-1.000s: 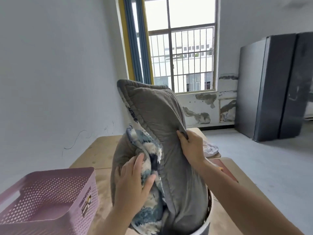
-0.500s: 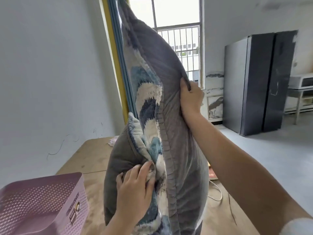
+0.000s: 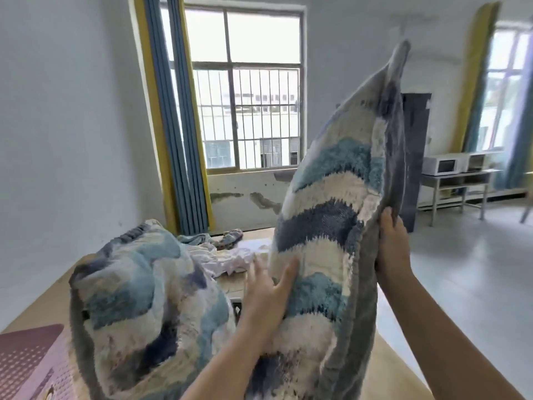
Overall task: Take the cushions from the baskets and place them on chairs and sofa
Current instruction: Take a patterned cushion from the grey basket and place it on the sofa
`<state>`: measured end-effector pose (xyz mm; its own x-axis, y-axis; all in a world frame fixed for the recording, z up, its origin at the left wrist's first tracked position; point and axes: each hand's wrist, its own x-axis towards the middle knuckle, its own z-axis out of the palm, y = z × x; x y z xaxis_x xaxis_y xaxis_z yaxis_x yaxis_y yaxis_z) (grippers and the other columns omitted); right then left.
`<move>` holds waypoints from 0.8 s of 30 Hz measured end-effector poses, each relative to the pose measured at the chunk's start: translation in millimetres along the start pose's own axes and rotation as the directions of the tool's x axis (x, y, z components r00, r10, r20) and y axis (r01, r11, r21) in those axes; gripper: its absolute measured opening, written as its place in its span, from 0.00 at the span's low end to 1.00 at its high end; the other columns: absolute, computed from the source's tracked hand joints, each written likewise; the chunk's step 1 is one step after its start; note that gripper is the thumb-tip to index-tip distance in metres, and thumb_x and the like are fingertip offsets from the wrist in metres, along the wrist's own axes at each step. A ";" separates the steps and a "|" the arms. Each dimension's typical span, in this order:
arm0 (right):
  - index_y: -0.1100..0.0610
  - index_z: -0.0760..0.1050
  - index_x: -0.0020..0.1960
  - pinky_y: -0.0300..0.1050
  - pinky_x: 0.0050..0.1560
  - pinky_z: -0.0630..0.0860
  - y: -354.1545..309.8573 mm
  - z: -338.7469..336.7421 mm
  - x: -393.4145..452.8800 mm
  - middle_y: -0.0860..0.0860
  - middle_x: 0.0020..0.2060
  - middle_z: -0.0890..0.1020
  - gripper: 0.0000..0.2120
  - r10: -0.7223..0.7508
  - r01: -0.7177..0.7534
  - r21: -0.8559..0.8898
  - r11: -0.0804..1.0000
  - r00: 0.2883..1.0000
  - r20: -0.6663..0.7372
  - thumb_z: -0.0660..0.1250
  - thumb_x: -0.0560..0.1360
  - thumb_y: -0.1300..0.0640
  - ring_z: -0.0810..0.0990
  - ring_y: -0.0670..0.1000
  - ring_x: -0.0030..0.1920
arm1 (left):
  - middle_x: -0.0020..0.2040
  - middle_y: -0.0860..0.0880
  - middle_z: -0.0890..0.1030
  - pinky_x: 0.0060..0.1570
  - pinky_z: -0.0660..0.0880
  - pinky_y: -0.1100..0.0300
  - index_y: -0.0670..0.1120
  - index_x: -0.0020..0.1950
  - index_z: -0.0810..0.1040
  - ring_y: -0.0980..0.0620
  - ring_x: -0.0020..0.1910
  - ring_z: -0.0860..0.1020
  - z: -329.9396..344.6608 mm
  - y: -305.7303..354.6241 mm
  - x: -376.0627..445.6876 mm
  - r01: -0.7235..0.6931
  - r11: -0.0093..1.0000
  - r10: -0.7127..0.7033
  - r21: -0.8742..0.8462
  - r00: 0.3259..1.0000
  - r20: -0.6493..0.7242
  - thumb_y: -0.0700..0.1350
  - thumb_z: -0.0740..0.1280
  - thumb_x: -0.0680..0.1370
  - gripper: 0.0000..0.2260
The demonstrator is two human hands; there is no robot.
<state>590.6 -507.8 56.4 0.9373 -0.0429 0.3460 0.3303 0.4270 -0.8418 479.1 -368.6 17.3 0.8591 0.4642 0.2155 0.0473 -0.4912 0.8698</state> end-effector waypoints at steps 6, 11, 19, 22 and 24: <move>0.50 0.74 0.54 0.39 0.47 0.80 26.0 -83.6 -2.7 0.45 0.43 0.84 0.39 0.241 -0.222 -0.096 0.970 0.929 0.281 0.61 0.53 0.24 0.82 0.44 0.46 | 0.46 0.45 0.83 0.45 0.74 0.55 0.43 0.49 0.79 0.48 0.45 0.79 61.0 -34.4 14.6 -0.032 0.999 0.035 -0.042 0.996 0.084 0.64 0.60 0.68 0.26; 0.46 0.75 0.51 0.39 0.44 0.80 32.5 -118.4 -15.7 0.43 0.44 0.85 0.37 0.295 -0.272 -0.138 0.953 0.935 0.198 0.63 0.52 0.23 0.83 0.46 0.46 | 0.35 0.49 0.76 0.33 0.62 0.59 0.50 0.35 0.72 0.45 0.41 0.75 105.3 -33.3 2.7 -0.122 0.984 0.109 -0.132 0.989 -0.099 0.44 0.59 0.77 0.11; 0.66 0.65 0.62 0.43 0.62 0.62 14.8 -206.1 -50.4 0.47 0.57 0.72 0.23 -0.514 0.195 -0.805 0.561 0.844 -0.154 0.54 0.69 0.56 0.66 0.56 0.62 | 0.27 0.60 0.68 0.30 0.66 0.75 0.42 0.38 0.75 0.56 0.25 0.70 158.8 -43.3 -17.0 -0.303 0.951 0.296 -0.055 0.950 -0.103 0.50 0.59 0.75 0.14; 0.63 0.70 0.58 0.45 0.62 0.59 15.7 -230.8 -35.4 0.59 0.60 0.73 0.29 -0.319 0.329 -0.934 0.138 0.907 0.273 0.51 0.73 0.39 0.65 0.55 0.61 | 0.23 0.57 0.72 0.27 0.65 0.74 0.46 0.35 0.75 0.61 0.31 0.73 175.9 -51.9 -22.0 -0.433 0.899 0.432 -0.068 0.901 -0.030 0.55 0.56 0.71 0.15; 0.59 0.67 0.65 0.47 0.67 0.56 23.3 -242.0 -22.1 0.54 0.67 0.69 0.45 0.065 0.348 -0.927 0.137 0.931 0.359 0.47 0.64 0.26 0.63 0.52 0.68 | 0.24 0.49 0.79 0.23 0.67 0.70 0.47 0.37 0.73 0.59 0.28 0.74 187.9 -55.5 -25.9 -0.563 0.826 0.563 0.018 0.826 0.024 0.51 0.58 0.72 0.09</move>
<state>604.6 -715.4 -71.1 0.8538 0.3125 0.4163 0.4754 -0.7939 -0.3790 550.0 -491.9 -120.0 0.7484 0.0895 0.6572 -0.4358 -0.6807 0.5889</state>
